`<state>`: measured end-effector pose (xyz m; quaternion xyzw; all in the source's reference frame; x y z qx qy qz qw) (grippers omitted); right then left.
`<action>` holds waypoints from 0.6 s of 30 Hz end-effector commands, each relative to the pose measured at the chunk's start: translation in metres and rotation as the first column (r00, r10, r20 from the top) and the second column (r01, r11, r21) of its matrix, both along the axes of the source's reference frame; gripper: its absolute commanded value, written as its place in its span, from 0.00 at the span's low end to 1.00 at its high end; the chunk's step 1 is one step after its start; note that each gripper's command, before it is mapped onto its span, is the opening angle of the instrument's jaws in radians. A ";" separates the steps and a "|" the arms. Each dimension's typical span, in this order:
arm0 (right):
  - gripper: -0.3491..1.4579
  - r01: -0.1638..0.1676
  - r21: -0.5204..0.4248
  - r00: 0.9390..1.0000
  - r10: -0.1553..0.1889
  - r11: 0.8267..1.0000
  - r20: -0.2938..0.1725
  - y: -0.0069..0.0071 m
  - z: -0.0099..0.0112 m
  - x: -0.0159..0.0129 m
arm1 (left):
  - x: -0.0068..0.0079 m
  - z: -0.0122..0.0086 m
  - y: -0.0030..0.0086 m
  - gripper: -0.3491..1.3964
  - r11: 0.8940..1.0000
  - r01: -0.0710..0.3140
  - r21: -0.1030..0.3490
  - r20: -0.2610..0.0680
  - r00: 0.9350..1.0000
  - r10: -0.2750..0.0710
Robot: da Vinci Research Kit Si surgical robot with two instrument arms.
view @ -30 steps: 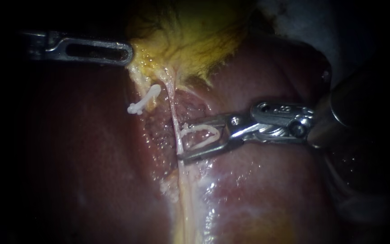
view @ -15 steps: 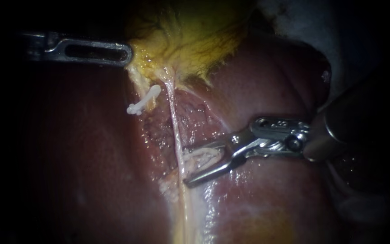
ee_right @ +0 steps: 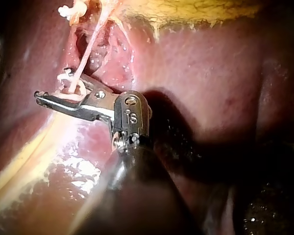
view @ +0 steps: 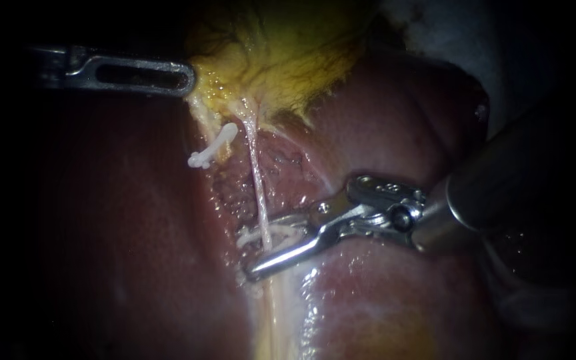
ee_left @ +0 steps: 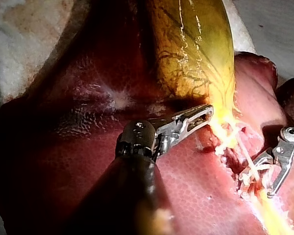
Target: Clipping first clip right tube
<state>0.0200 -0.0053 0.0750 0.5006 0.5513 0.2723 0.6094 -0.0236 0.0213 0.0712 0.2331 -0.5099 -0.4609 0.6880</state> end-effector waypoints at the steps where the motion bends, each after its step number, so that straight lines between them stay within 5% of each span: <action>1: 0.48 0.009 0.000 1.000 -0.009 1.000 -0.009 -0.0001 -0.0003 0.0001 | 0.0000 0.0001 0.0000 0.00 1.000 0.001 0.000 -0.001 1.000 -0.001; 6: 0.47 0.051 0.003 0.998 -0.050 0.999 -0.040 -0.0007 -0.0009 0.0007 | -0.0001 0.0000 0.0000 0.00 1.000 0.001 0.000 -0.001 1.000 -0.001; 11: 0.45 0.051 0.002 0.998 -0.050 0.999 -0.040 -0.0005 -0.0007 0.0009 | -0.0001 0.0001 0.0000 0.00 1.000 0.001 0.000 -0.001 1.000 -0.001; 18: 0.20 0.048 0.008 0.998 -0.047 0.999 -0.036 -0.0003 -0.0005 0.0007 | -0.0001 0.0000 0.0000 0.00 1.000 0.001 0.000 -0.001 1.000 -0.001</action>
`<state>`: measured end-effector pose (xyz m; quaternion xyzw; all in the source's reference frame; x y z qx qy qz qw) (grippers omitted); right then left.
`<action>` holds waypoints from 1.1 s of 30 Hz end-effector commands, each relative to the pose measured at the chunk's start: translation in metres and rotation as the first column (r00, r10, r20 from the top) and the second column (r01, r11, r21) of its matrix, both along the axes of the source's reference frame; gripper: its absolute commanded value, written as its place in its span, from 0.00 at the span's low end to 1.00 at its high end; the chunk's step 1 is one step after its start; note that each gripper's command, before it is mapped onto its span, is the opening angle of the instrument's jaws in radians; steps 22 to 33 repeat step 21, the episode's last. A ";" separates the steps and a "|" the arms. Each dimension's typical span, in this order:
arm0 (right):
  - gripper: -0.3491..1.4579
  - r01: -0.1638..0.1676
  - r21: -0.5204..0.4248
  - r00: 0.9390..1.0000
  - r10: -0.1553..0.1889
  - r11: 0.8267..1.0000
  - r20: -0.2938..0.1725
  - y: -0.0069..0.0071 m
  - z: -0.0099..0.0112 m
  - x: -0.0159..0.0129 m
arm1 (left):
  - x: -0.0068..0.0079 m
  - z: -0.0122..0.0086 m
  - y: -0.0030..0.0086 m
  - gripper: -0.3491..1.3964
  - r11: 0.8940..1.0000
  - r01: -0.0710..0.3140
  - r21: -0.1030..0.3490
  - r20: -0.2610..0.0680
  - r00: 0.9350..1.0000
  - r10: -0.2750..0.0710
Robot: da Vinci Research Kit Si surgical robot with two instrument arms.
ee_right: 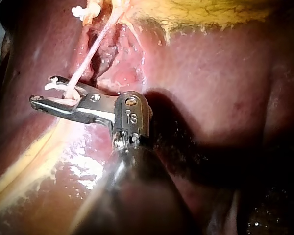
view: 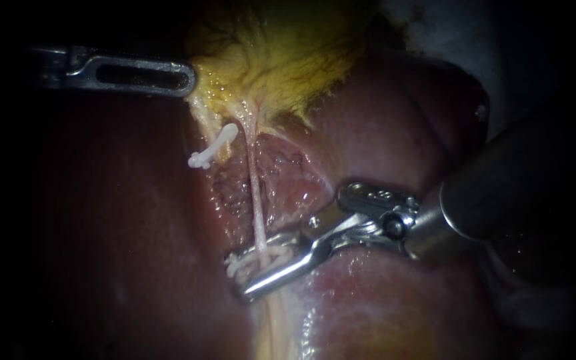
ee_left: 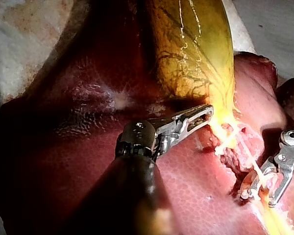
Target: Clipping first clip right tube
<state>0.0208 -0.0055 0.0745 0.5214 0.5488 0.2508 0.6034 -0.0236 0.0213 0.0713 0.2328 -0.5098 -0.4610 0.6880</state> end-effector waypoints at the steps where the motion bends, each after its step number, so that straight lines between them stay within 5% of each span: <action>1: 0.18 0.000 0.005 1.000 0.000 1.000 0.002 0.0000 0.0000 -0.0001 | 0.0000 0.0000 0.0000 0.00 1.000 0.000 0.000 0.000 1.000 0.000; 6: 0.00 0.008 0.049 1.000 -0.009 0.999 0.019 0.0000 0.0000 -0.0001 | 0.0000 0.0000 0.0000 0.00 1.000 0.000 0.000 0.000 1.000 0.000; 33: 0.00 0.022 0.070 0.999 -0.024 0.997 0.022 0.0000 0.0001 -0.0003 | 0.0000 0.0000 0.0000 0.00 1.000 0.000 0.000 0.000 1.000 0.000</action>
